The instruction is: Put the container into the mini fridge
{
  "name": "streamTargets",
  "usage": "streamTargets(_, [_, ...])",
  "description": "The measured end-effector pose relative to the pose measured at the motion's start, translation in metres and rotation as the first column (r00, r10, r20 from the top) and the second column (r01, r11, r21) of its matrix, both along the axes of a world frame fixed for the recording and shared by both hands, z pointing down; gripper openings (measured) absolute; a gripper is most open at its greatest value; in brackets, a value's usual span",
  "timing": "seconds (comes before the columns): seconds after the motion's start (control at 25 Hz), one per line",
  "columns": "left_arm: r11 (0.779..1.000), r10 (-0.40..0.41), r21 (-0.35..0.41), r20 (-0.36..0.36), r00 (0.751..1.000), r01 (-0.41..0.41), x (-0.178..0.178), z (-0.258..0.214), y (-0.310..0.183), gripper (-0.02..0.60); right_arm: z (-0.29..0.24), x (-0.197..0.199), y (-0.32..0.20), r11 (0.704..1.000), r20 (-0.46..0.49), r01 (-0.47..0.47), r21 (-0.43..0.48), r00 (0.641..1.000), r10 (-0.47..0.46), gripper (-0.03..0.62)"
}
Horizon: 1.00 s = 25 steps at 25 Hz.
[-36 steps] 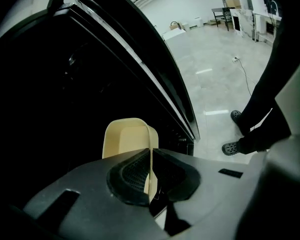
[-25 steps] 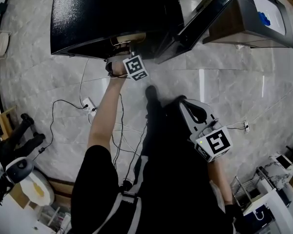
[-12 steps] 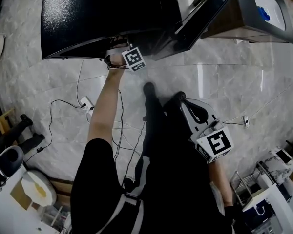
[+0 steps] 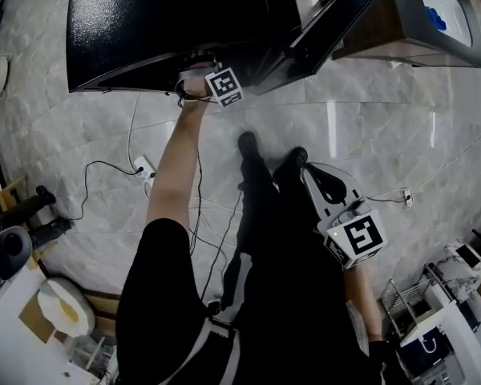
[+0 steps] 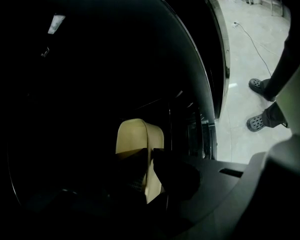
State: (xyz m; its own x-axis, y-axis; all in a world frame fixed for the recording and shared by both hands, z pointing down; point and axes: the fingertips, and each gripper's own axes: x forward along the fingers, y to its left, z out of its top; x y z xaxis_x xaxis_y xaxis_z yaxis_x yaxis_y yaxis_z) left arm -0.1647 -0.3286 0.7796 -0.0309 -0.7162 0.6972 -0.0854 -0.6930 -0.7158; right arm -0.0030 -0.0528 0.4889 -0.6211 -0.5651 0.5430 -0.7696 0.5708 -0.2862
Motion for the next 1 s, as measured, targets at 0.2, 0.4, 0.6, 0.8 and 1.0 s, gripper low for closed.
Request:
streamTargets(0.2, [1.0,-0.024,-0.017,-0.007,1.0,0.024,-0.003,0.003,0.0,0.043,0.0,0.0,0.003,1.0,0.005,-0.011,-0.004,1.0,0.011,0.018])
streamTargets(0.4, [0.998,-0.046,-0.05,-0.036,0.998,0.044,-0.001,0.002,-0.001,0.173,-0.002,0.001,0.0,1.0,0.005,-0.019,-0.005,1.0,0.019,0.018])
streamTargets(0.6, [0.998,-0.053,-0.037,-0.051,0.997,0.051,-0.007,-0.007,0.003,0.179,-0.003,-0.005,-0.002,1.0,0.005,-0.004,0.001,1.0,0.004,0.018])
streamTargets(0.8, [0.998,-0.061,-0.022,-0.088,0.994,0.059,-0.009,-0.022,0.009,0.179,-0.009,-0.007,-0.01,0.999,0.01,0.009,0.035,1.0,-0.009,0.018])
streamTargets(1.0, [0.997,-0.075,-0.002,-0.136,0.988,0.076,-0.009,-0.043,0.021,0.179,-0.015,-0.01,-0.016,0.998,0.018,0.019,0.064,1.0,-0.021,0.018])
